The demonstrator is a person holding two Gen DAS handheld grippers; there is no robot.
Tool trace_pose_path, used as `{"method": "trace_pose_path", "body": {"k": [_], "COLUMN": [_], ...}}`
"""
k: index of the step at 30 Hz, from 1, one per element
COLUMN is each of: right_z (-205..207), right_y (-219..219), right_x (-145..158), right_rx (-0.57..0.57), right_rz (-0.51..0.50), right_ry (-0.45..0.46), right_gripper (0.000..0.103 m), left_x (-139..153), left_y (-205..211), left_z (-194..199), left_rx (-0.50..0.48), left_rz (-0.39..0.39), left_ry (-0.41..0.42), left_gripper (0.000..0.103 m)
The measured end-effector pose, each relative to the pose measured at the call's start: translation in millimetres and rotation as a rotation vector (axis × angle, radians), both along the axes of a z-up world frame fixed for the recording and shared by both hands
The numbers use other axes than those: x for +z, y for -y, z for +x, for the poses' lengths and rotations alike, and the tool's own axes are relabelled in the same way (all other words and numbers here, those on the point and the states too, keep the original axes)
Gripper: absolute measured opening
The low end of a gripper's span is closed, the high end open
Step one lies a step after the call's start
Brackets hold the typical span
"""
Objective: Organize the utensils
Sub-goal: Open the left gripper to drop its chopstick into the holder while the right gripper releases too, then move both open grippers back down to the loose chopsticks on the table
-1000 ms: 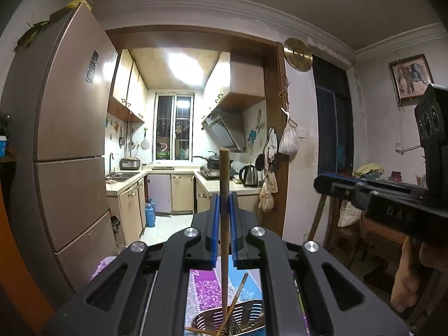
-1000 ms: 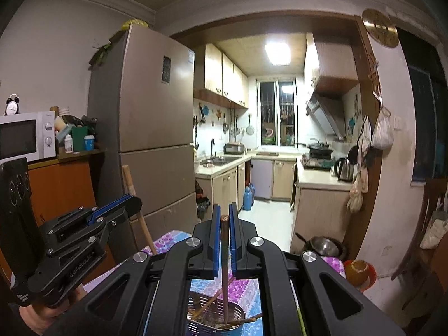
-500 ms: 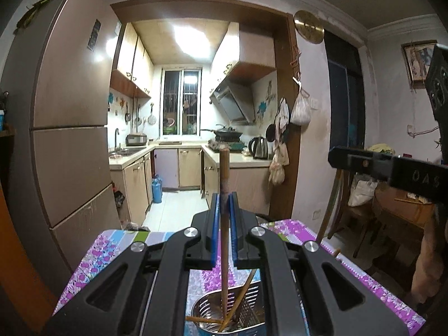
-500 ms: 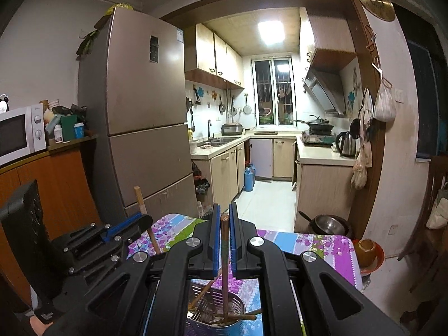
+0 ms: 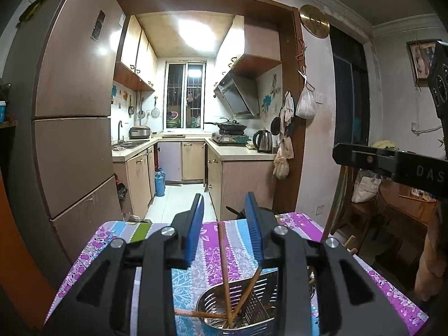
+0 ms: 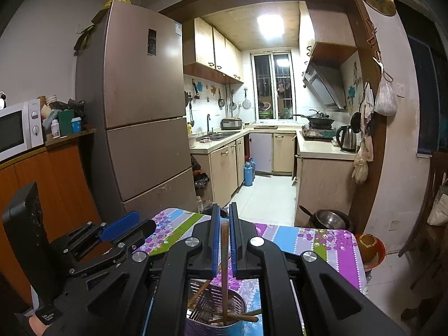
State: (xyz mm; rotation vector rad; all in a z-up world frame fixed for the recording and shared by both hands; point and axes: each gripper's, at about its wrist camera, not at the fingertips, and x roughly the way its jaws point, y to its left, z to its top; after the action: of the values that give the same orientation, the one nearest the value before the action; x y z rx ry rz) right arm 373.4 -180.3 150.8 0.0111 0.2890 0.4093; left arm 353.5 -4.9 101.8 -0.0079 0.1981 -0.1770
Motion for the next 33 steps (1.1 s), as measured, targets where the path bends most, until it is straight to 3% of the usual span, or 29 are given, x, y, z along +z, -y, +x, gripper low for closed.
{"method": "trace_pose_path", "body": {"k": [7,12,17,19,23,25,31,33], "right_z": [-17,-56,-126,-155,-217,-241,-288,-302], "right_y": [9,20,26,29,28,26,20,17], "right_x": [10,22,26,19,-24,-51,-146,-170], "right_rx": [-0.021,-0.039,-0.037,-0.019,0.015,0.029,0.027,0.005], "right_rz": [0.013,0.028,0.004,0.006,-0.002,0.006,0.075,0.071], "right_ry": [0.032,0.087,0.170,0.180,0.171,0.133,-0.022,-0.041], "right_gripper": [0.008,0.036,0.076,0.081,0.094,0.094,0.096,0.096], "left_x": [12,34,50,43,0,-36,-151,-175], "left_y": [-7,-21,-56,-73,-106,-120,-144,-145], "left_z": [-11,-49,-133,-165,-230,-251,-276,-284], "left_rx": [0.010,0.001,-0.017,-0.013,-0.020,-0.028,-0.026,-0.028], "left_rz": [-0.009,-0.002,0.049,0.070,0.110,0.115,0.072,0.064], "left_ry": [0.017,0.067,0.144,0.152,0.118,0.054,-0.169,-0.196], "left_gripper": [0.029,0.045,0.066,0.069,0.073,0.074,0.073,0.073]}}
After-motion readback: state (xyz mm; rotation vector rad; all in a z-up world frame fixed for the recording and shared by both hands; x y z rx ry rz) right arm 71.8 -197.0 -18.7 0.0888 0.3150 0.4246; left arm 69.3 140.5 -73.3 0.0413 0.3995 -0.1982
